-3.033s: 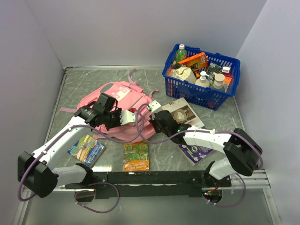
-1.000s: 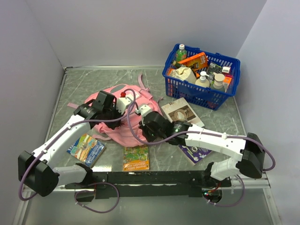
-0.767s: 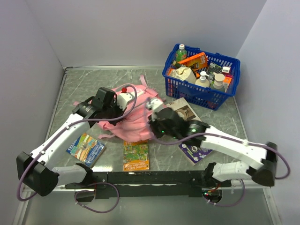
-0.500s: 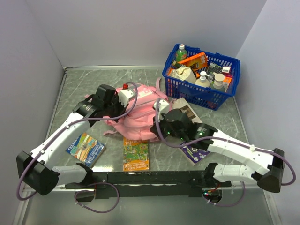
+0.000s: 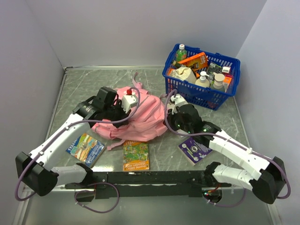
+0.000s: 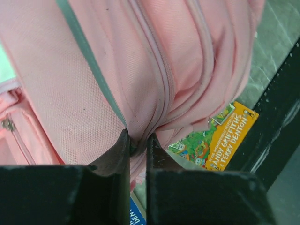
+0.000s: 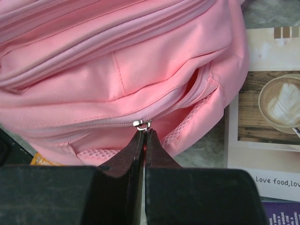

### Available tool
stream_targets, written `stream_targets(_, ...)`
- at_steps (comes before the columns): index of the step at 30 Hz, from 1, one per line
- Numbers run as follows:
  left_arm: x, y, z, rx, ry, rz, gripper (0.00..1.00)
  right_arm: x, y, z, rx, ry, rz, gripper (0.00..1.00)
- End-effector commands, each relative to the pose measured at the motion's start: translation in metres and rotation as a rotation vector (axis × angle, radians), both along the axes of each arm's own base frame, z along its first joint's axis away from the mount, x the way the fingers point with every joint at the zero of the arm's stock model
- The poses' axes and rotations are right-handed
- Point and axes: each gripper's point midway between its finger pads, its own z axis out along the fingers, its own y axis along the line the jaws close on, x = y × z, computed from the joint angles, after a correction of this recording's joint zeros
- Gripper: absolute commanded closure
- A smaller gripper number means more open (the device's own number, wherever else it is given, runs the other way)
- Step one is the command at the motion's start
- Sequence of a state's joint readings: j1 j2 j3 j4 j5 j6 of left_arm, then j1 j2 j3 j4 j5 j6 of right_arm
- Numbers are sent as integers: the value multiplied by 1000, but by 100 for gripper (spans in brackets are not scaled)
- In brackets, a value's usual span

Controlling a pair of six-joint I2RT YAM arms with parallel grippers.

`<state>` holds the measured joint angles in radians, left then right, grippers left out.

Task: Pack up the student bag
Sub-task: Unzip the student bag at the center of the board.

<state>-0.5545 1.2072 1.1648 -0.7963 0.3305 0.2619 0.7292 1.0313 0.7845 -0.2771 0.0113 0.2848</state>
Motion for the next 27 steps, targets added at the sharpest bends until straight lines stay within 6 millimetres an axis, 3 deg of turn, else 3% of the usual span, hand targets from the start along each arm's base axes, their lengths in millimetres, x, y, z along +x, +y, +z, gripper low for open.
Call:
stream_targets(1,-22,-28,14,-107,13,-158,81,8,-3,-10,-63,33,3,100)
stream_targets(5,-27,-43,-6,-128,0,-213,64,10,7,-16,-71,49,54,100)
stream_targets(9,-27,-57,2,-189,2,-256,44,12,10,-23,-88,49,76,100)
stream_targets(10,-25,-59,5,-197,-16,-267,15,13,11,-23,-81,35,80,100)
stream_targets(11,-24,-59,6,-202,-27,-272,3,14,12,-21,-78,19,88,100)
stream_targets(18,-20,-61,2,-175,-94,-355,4,17,20,-17,-59,-32,131,100)
stream_targets(21,-15,-60,9,-143,-163,-427,4,23,19,-12,-68,-69,125,100)
stream_targets(24,2,-53,15,-103,-244,-478,3,27,18,-10,-66,-97,120,100)
stream_targets(27,36,-47,22,-60,-377,-520,3,26,19,-7,-39,-109,110,100)
